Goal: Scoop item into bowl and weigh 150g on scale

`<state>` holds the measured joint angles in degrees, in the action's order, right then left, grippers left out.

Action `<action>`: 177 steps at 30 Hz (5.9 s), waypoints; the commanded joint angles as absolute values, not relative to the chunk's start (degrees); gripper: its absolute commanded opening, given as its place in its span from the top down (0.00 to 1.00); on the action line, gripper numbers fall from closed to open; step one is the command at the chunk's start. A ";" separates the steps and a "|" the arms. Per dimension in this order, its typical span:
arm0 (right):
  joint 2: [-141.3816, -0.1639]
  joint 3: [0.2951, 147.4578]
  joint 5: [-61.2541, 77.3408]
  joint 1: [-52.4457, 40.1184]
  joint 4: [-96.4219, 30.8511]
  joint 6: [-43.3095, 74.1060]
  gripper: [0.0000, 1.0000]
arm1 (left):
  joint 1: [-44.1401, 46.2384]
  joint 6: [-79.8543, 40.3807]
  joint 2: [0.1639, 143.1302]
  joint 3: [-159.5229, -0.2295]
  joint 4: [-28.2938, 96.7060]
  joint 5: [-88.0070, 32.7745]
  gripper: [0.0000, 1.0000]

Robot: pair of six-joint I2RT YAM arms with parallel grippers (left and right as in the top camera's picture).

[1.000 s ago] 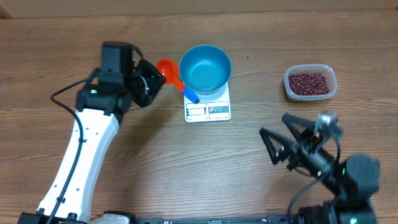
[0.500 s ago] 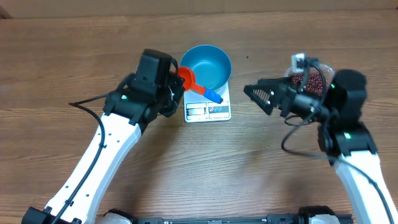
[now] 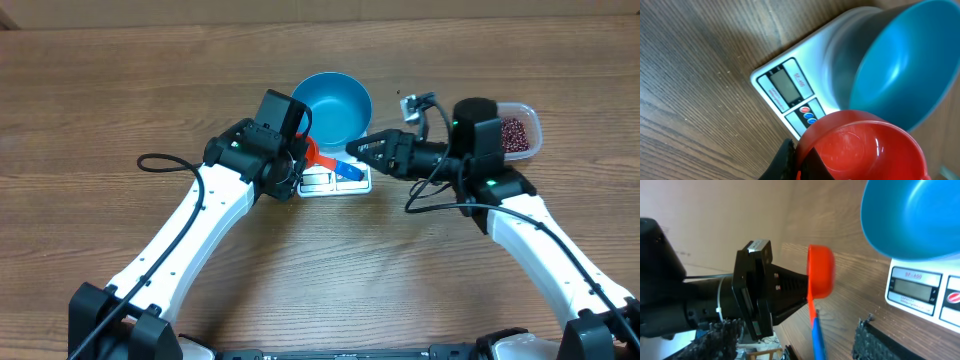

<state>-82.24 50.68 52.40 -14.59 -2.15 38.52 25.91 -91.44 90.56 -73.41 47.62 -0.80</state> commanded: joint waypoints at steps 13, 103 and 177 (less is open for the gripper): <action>-82.17 51.48 36.03 -22.79 -4.14 42.00 0.45 | 26.28 -92.53 91.35 -73.54 46.81 -4.29 0.96; -72.97 68.49 31.99 8.03 -44.31 14.98 0.97 | 24.82 -10.39 91.11 -92.40 55.90 -16.95 0.31; -72.97 70.15 30.63 20.05 -51.99 8.67 0.96 | 40.05 -14.76 108.07 -64.86 15.31 15.27 0.96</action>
<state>-73.97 69.01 31.05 19.90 -52.12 8.97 39.79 -15.88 106.80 -65.14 16.05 14.02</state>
